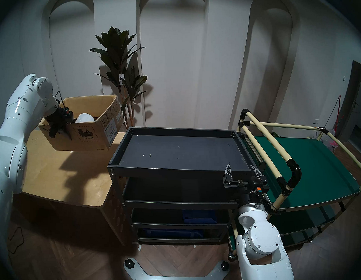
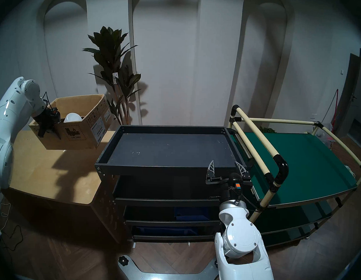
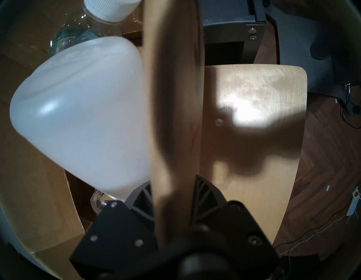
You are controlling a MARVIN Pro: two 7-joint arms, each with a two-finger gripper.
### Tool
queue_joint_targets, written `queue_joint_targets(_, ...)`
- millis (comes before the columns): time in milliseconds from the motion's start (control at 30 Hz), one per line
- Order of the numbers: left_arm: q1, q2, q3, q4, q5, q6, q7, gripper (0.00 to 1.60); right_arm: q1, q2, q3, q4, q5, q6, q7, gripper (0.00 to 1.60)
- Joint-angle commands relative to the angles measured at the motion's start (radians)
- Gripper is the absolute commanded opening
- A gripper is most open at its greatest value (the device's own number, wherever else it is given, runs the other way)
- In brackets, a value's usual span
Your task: Put the storage box onto the shelf
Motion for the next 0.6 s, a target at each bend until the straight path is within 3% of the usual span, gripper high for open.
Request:
queue_joint_targets(0, -0.109, -0.063, -0.004, -0.047, -0.045, 0.026, 0.004, 0.00, 0.004, -0.001, 0.001, -0.019, 0.001, -0.005, -0.001, 1.60)
queue_joint_targets(567, -0.105, -0.193, 0.037, -0.077, -0.132, 0.083, 0.004, 0.00, 0.007, -0.001, 0.001, -0.013, 0.000, -0.005, -0.001, 1.60)
